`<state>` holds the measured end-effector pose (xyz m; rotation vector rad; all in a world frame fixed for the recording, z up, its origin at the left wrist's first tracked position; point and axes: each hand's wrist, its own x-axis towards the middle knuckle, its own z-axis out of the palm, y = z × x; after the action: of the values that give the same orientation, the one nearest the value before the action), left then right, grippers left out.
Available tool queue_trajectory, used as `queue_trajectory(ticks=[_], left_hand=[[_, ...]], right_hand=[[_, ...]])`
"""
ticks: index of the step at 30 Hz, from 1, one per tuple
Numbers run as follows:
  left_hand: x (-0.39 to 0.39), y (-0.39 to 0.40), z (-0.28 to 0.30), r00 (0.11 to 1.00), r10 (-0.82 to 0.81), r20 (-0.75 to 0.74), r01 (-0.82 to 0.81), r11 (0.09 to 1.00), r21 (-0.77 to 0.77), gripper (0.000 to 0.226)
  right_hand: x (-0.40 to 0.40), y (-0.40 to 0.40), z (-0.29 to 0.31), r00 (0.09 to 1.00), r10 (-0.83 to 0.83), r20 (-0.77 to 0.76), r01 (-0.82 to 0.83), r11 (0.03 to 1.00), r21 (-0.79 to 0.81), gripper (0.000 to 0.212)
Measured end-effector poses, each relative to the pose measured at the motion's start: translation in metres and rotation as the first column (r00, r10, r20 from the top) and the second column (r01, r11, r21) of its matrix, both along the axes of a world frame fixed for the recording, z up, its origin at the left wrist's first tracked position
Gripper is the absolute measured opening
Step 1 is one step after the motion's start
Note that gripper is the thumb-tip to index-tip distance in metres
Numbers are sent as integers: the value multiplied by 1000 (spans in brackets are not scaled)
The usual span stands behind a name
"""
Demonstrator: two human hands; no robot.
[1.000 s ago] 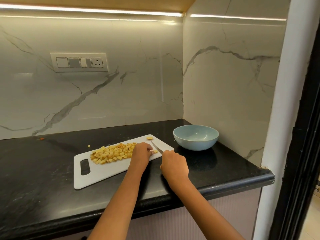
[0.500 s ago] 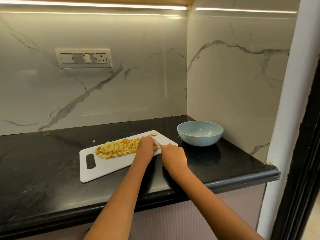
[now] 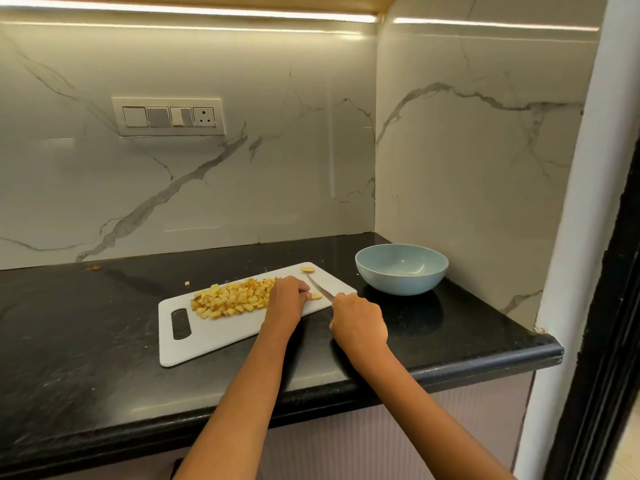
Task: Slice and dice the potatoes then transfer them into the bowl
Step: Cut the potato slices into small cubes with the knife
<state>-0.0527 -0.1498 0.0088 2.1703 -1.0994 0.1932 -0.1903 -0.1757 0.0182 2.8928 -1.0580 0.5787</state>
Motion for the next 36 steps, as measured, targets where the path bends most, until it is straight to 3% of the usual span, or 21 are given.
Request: queue_trajectory(ticks=[7,9,12,17,30,36], left_hand=[[-2,0,4,1000,6,-5,-6,999,50,17],[-2,-3,7,1000,1,-11,0,992,128,15],[-2,-5,10,1000,11,-5,-10,980,200,29],[-1,-6,9,999,19,38,-27,974,225,19],[1,2,1,1000,7,-7,-7,1000,-16,18],[2,0,1,999,23,-40,-24,1000,-14,15]], right_hand=[[2,2,0,999,26,-42,-28,999,-46,23],[4,2,0,998,37,-49,-40,997,-68,24],[10,0,4,998,49,-46,-53,996,-78,25],[9,3,2,995,57,-78,-66,992,-105,25],[3,5,1,1000,14,0,-14,1000,4,23],[5,7,1,999,38,-24,-38,999,0,24]])
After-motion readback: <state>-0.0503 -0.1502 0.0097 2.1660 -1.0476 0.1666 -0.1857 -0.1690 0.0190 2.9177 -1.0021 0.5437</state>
